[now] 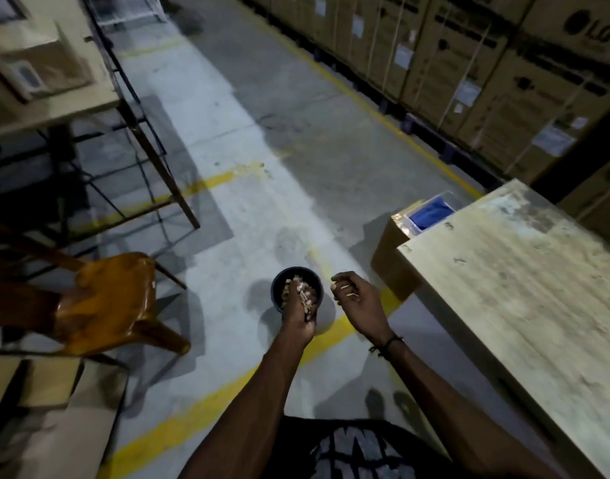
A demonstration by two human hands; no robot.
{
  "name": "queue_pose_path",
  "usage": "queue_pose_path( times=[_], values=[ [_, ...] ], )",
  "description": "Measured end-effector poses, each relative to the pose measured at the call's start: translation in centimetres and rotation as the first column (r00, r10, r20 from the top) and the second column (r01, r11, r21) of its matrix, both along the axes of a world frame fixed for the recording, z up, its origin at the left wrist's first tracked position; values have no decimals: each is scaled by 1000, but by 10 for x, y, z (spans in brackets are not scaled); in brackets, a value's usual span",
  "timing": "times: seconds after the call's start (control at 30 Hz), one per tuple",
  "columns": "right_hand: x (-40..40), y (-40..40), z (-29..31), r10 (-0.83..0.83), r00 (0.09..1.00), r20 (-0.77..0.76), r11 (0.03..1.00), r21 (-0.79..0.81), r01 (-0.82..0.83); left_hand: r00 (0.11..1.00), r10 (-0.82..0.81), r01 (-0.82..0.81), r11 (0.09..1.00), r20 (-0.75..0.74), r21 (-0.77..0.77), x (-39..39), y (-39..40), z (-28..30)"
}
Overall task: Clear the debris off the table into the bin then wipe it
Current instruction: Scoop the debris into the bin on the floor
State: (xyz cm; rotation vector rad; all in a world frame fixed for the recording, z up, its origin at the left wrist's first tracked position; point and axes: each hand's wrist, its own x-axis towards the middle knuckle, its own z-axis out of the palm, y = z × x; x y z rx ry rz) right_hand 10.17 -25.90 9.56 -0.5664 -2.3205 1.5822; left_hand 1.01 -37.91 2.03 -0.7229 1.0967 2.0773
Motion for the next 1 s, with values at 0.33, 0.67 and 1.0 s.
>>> queue_pose_path(
  times=[0.33,0.67,1.0],
  values=[
    [-92,-39,-69,-155,968,197,984,-53,168,981,-192,182,950,-17,-254,-131,-45,4],
    [-181,-6,-137,-210,895,394,935,-185,301,946,-308,319,822,103,-473,-235,-8,-59],
    [-245,13,-265,-409,762,502,762,-272,588,800,-575,534,550,172,-642,-318,33,-200]
  ],
)
